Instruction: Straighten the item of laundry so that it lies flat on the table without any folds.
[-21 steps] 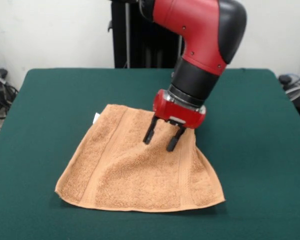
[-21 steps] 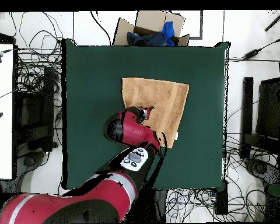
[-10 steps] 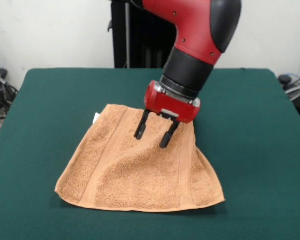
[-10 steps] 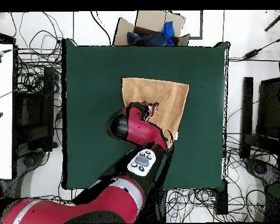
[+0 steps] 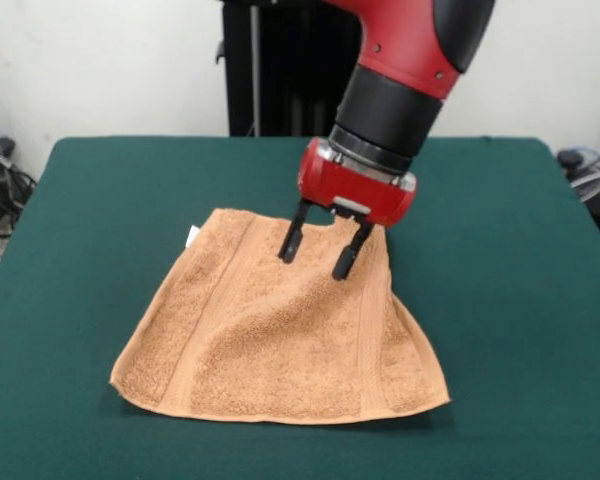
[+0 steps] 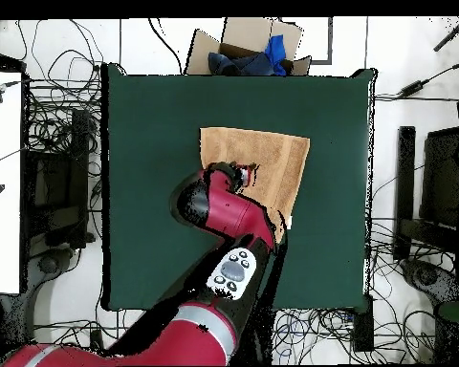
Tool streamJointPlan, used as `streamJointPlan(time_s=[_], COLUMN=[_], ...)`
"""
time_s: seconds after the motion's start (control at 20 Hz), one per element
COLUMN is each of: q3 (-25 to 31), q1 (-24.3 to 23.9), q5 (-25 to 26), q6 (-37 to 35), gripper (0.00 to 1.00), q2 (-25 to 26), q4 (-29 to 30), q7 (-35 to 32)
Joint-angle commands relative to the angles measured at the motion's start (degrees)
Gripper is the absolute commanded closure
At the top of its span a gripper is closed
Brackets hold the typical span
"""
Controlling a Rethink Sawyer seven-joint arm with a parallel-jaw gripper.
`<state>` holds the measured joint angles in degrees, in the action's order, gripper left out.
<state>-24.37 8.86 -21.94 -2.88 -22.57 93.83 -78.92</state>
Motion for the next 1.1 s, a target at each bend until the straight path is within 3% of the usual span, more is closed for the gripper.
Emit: streamJointPlan(time_s=[0.05, 0.6, 1.1], q3=[4.05, 3.92, 1.14], q1=[1.17, 1.71, 4.10], q5=[-0.64, -0.90, -3.02], q6=[-10.58, -9.50, -8.86], gripper=[0.00, 0.00, 0.00], q2=[-1.63, -0.08, 4.99], q4=[-1.17, -2.41, -5.55], q7=[-11.22, -12.83, -15.50])
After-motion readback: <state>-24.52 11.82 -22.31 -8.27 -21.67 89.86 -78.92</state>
